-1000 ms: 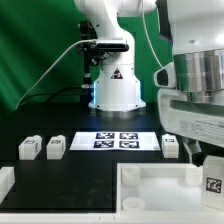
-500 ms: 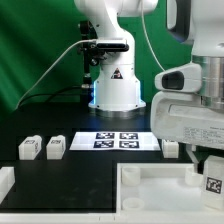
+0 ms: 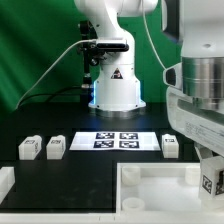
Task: Assemble one leg
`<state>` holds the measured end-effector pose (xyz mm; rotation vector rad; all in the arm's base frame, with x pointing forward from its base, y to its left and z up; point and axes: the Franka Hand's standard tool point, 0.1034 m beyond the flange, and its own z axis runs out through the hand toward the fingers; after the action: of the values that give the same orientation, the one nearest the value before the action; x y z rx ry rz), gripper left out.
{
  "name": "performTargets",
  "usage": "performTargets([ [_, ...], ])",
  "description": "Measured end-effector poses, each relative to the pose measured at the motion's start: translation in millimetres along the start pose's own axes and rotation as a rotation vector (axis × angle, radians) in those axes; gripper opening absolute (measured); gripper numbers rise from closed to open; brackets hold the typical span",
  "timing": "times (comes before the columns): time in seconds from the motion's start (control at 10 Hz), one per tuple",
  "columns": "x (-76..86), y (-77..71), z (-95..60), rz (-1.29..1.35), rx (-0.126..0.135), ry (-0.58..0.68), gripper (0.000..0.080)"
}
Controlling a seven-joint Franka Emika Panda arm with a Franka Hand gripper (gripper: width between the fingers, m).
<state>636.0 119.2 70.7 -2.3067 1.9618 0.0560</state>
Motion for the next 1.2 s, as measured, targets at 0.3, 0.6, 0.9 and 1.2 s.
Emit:
performTargets([
  [0.3, -1.3, 1.1, 0.8, 0.261, 0.019, -0.023, 0.0298],
  [0.6, -1.1, 2.7, 2.6, 0.051, -0.001, -0.008, 0.0493],
  [0.9, -3.1, 2.4, 3.7, -0.387, -0.042, 0.006, 0.0639],
  [1.2, -0.3, 2.5, 3.2, -0.712, -0.05, 0.009, 0.0648],
])
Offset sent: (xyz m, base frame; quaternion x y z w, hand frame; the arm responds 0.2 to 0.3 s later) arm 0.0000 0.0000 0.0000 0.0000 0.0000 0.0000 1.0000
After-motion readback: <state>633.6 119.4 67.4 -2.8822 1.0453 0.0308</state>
